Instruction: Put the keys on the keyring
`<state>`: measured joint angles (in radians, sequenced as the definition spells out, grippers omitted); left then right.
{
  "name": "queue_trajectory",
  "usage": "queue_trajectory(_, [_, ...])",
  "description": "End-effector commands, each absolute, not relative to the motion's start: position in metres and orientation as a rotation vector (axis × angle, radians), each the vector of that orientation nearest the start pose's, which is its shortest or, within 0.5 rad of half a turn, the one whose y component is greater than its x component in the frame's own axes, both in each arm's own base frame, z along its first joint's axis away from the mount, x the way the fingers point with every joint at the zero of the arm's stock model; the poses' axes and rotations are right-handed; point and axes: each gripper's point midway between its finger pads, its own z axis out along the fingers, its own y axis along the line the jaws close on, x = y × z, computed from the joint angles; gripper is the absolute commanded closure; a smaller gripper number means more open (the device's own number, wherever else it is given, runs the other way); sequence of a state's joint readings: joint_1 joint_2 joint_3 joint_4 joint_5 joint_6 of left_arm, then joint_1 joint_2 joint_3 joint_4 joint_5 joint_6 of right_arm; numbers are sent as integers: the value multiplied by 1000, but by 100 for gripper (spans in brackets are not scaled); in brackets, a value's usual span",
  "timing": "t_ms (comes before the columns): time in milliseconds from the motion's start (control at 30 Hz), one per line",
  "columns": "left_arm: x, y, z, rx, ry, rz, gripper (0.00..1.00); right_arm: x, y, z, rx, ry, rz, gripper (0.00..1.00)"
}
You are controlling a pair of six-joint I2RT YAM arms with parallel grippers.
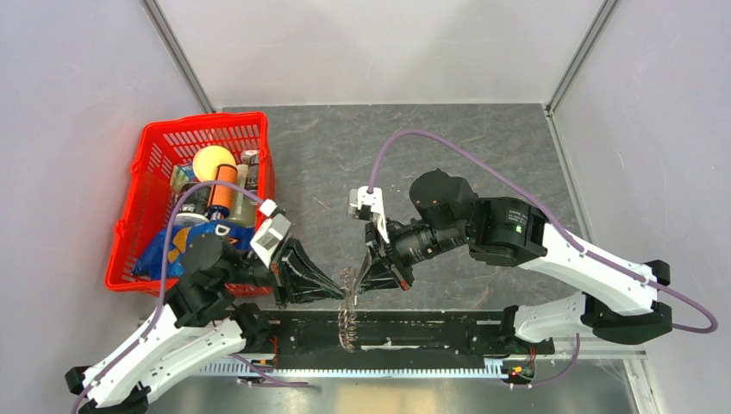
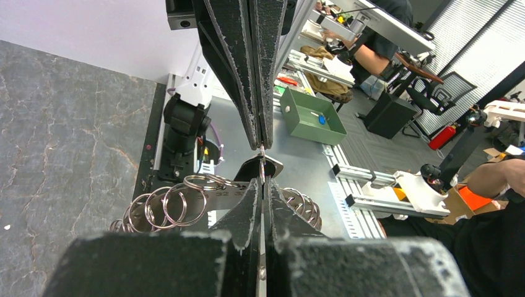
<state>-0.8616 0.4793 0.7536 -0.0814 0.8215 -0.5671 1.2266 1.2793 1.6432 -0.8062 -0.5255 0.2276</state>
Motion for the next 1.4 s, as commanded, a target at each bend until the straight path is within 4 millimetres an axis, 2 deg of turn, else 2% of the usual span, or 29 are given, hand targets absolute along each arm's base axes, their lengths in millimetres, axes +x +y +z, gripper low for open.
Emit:
queue_trajectory(0, [4, -229, 376, 1037, 1256, -1675, 98, 25, 352, 387, -1390, 1726, 1394, 100])
queue_trajectory(567, [2, -227, 379, 1042, 1241, -1680, 98, 24, 347, 387, -1384, 1725, 1386, 100])
queue_trajectory(1367, [5, -230, 378, 1036, 1247, -1676, 98, 21, 350, 389, -1403, 1716, 1412, 100])
